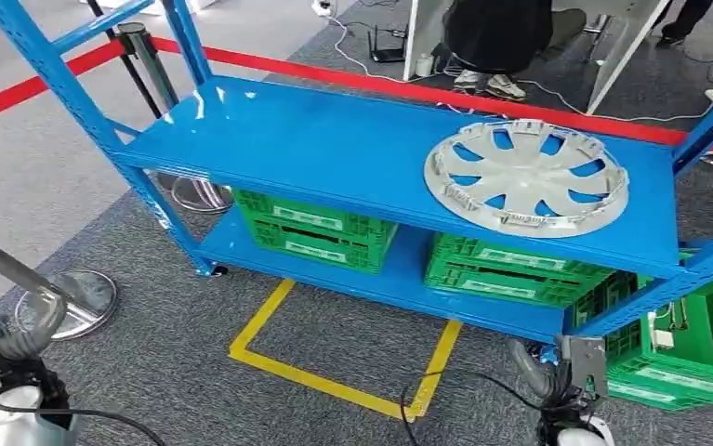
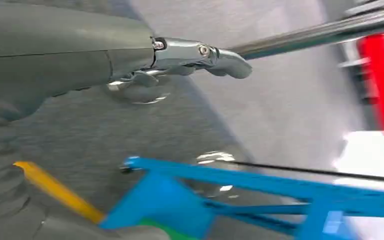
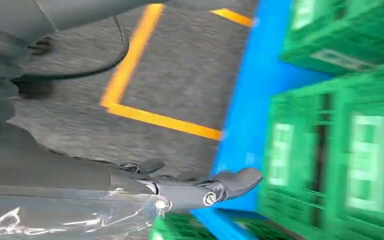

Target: Take the parts from the cabinet and place them on the table.

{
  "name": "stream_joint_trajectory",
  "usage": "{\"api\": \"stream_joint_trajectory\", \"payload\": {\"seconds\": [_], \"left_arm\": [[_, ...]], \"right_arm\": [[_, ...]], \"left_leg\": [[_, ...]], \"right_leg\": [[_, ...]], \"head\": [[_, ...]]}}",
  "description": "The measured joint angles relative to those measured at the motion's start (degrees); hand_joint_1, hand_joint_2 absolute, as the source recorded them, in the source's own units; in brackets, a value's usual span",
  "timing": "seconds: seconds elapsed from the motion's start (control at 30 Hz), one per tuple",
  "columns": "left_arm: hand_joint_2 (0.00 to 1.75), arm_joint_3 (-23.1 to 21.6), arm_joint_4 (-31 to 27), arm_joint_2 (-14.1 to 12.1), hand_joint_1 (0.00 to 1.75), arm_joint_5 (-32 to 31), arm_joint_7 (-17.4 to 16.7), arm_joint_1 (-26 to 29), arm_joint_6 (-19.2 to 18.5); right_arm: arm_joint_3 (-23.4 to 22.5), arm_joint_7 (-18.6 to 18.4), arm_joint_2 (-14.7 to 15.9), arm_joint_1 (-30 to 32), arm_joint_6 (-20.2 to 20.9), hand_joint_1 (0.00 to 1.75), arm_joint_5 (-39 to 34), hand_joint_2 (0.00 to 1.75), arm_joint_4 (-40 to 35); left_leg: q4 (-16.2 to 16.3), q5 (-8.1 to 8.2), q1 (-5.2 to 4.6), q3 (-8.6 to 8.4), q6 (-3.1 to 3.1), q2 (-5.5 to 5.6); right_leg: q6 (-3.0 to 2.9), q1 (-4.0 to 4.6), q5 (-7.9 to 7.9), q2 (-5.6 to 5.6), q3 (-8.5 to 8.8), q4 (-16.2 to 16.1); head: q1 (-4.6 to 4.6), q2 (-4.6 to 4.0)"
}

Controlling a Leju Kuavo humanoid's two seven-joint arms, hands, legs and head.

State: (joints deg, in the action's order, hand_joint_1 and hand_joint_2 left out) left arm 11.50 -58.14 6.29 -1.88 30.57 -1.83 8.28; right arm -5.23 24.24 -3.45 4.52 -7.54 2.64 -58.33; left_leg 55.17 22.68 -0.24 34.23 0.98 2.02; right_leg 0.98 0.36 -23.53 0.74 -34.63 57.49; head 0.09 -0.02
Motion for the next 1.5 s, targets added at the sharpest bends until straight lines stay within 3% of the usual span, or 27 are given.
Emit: {"api": "stream_joint_trajectory", "payload": {"seconds": [0.5, 0.97, 1.5], "left_arm": [[0.00, -4.48, 14.54, -2.08, 0.00, 0.83, -15.28, 6.27, -4.06], [0.00, -8.61, 29.25, -4.61, 0.00, 1.79, -29.00, 10.57, -7.74], [0.00, -9.79, 33.42, -5.38, 0.00, 1.88, -30.33, 10.98, -8.00]], "right_arm": [[-0.20, -12.20, 0.09, 2.94, 3.76, 0.00, -1.25, 0.00, 14.65], [2.78, -23.15, 2.01, 4.67, 7.10, 0.00, -2.36, 0.00, 29.33], [3.94, -24.24, 2.75, 4.60, 7.45, 0.00, -2.67, 0.00, 33.48]], "left_leg": [[0.00, 0.23, 0.00, -0.01, -0.01, 0.00], [0.00, 0.52, 0.00, -0.19, 0.00, 0.00], [0.00, 0.57, 0.00, -0.32, 0.02, 0.00]], "right_leg": [[-0.03, 0.00, -0.25, -0.01, 0.00, -0.01], [-0.03, -0.01, -0.53, -0.01, 0.17, -0.02], [-0.05, 0.00, -0.58, -0.01, 0.29, -0.03]], "head": [[-0.02, 0.00], [0.00, 0.00], [0.00, 0.00]]}}
